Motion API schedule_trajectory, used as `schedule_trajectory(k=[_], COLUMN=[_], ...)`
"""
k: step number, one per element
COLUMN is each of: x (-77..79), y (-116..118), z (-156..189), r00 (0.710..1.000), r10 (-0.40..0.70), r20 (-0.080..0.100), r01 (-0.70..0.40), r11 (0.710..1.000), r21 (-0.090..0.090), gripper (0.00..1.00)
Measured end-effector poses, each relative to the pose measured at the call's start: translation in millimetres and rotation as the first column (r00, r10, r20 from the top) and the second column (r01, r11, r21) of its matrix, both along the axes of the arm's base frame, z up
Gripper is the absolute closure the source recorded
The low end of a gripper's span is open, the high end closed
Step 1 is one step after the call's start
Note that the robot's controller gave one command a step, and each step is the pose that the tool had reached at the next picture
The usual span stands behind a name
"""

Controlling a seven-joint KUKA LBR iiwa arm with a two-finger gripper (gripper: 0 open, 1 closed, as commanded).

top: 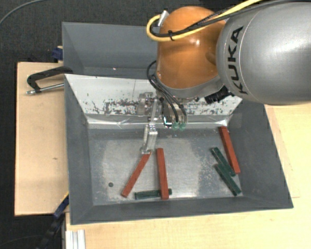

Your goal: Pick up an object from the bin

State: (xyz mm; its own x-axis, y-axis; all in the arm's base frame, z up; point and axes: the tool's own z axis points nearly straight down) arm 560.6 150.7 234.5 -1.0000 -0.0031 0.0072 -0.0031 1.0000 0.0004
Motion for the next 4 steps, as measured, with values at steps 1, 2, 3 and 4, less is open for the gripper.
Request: schedule_trajectory(k=[1,2,3,4], x=[-24.3,-62.4,-61.3,-32.1], y=[-13,-27,-26,-10], z=[-148,-164,-164,71], r00=[0.924,0.938,0.938,0.936], r10=[0.383,0.345,0.346,0.351], r20=[0.001,0.007,0.008,0.024], r01=[-0.383,-0.345,-0.346,-0.351], r11=[0.924,0.938,0.938,0.936], r21=[0.001,0.001,0.001,-0.001], gripper=[0.0,0.0,1.0,1.0])
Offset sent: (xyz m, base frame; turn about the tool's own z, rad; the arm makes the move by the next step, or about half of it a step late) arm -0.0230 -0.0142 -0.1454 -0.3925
